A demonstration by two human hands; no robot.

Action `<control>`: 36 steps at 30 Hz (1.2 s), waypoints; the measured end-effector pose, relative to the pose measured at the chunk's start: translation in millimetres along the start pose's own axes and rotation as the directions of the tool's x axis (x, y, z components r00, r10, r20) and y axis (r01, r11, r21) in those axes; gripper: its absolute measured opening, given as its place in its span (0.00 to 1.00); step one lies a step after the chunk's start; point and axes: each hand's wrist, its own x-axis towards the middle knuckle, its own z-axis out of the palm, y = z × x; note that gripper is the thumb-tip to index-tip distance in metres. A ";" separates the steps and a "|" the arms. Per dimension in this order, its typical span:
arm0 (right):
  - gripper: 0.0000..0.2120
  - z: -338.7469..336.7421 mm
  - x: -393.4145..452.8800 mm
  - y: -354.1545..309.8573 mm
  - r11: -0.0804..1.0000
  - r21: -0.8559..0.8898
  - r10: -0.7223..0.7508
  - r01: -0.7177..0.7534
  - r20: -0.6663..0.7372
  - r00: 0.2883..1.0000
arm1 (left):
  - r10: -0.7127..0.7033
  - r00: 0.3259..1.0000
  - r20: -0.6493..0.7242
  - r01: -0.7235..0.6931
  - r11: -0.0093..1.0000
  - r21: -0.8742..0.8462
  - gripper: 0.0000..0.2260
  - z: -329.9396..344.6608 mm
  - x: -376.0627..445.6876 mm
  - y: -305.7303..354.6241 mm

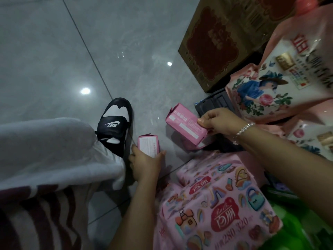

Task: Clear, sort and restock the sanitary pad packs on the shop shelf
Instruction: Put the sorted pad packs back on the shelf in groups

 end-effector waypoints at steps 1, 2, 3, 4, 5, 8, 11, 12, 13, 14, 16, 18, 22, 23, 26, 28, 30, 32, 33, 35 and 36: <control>0.11 -1.6 -1.7 2.4 1.000 0.026 0.004 -0.004 0.006 1.000 | 0.010 1.000 -0.002 -0.010 1.000 -0.012 0.45 2.2 2.0 -1.4; 0.11 -2.8 -3.5 4.2 0.999 0.045 0.007 -0.007 0.011 1.000 | 0.022 1.000 -0.005 -0.022 0.999 -0.037 0.43 4.7 4.2 -3.2; 0.10 -4.0 -5.3 5.4 0.998 0.057 0.007 -0.008 0.013 1.000 | 0.028 1.000 -0.014 -0.029 0.997 -0.066 0.39 5.3 4.0 -3.6; 0.10 -5.0 -7.0 6.3 0.997 0.071 0.005 -0.006 0.012 1.000 | 0.032 0.999 -0.028 -0.035 0.995 -0.094 0.34 6.2 4.9 -4.5; 0.09 -6.4 -8.9 6.2 0.996 0.086 -0.001 0.000 0.010 1.000 | 0.027 0.999 -0.037 -0.031 0.991 -0.127 0.30 5.7 4.7 -4.2; 0.10 -13.5 -18.8 0.3 0.993 0.112 -0.022 0.023 -0.005 1.000 | 0.025 0.999 -0.022 -0.030 0.962 -0.273 0.24 -0.2 2.9 1.8; 0.10 -25.9 -36.0 -12.9 0.983 0.179 -0.047 0.053 -0.033 0.998 | 0.088 0.994 0.061 -0.051 0.889 -0.455 0.31 -13.5 -4.6 21.0; 0.09 -30.8 -43.9 -18.1 0.977 0.205 -0.060 0.068 -0.046 0.997 | 0.116 0.988 0.098 -0.052 0.865 -0.498 0.32 -19.7 -8.0 29.3; 0.09 -36.5 -52.8 -22.9 0.970 0.228 -0.076 0.089 -0.064 0.995 | 0.157 0.977 0.143 -0.056 0.841 -0.539 0.31 -27.8 -14.7 39.9; 0.09 -42.7 -62.7 -27.5 0.962 0.249 -0.095 0.114 -0.087 0.992 | 0.217 0.959 0.183 -0.073 0.812 -0.580 0.27 -36.5 -22.6 51.3; 0.09 -55.8 -88.0 -37.9 0.942 0.292 -0.127 0.163 -0.139 0.982 | 0.326 0.919 0.220 -0.108 0.746 -0.657 0.17 -54.5 -40.1 74.9; 0.10 -69.2 -118.7 -47.8 0.909 0.359 -0.155 0.210 -0.176 0.972 | 0.399 0.882 0.250 -0.113 0.695 -0.710 0.16 -73.5 -63.1 97.1; 0.10 -95.6 -188.1 -60.0 0.774 0.562 -0.199 0.291 -0.221 0.955 | 0.538 0.771 0.340 -0.107 0.636 -0.764 0.19 -103.6 -120.1 130.6; 0.10 -101.5 -206.7 -61.8 0.736 0.600 -0.220 0.314 -0.226 0.949 | 0.570 0.740 0.358 -0.115 0.631 -0.767 0.17 -108.6 -135.0 135.9; 0.07 -120.4 -263.0 -62.6 0.624 0.689 -0.226 0.369 -0.293 0.929 | 0.625 0.666 0.407 -0.132 0.637 -0.760 0.12 -121.7 -186.5 148.9; 0.07 -131.1 -298.9 -61.7 0.533 0.747 -0.217 0.398 -0.334 0.917 | 0.636 0.628 0.449 -0.109 0.643 -0.758 0.12 -132.2 -219.5 155.6; 0.06 -139.1 -331.2 -61.4 0.477 0.759 -0.233 0.443 -0.377 0.896 | 0.678 0.568 0.467 -0.150 0.643 -0.751 0.18 -142.4 -247.0 162.5; 0.02 -144.6 -358.4 -62.1 0.456 0.743 -0.246 0.491 -0.424 0.871 | 0.721 0.509 0.470 -0.224 0.638 -0.736 0.27 -150.5 -271.8 169.1; 0.05 -146.6 -370.3 -62.4 0.443 0.729 -0.249 0.522 -0.459 0.853 | 0.738 0.486 0.468 -0.260 0.634 -0.729 0.31 -153.6 -282.5 172.1; 0.07 -150.4 -388.1 -61.5 0.423 0.700 -0.255 0.575 -0.518 0.817 | 0.763 0.455 0.459 -0.310 0.619 -0.722 0.34 -159.6 -302.8 177.2; 0.06 -151.6 -395.5 -60.7 0.415 0.688 -0.256 0.596 -0.541 0.801 | 0.772 0.446 0.454 -0.325 0.612 -0.721 0.34 -161.6 -310.6 180.0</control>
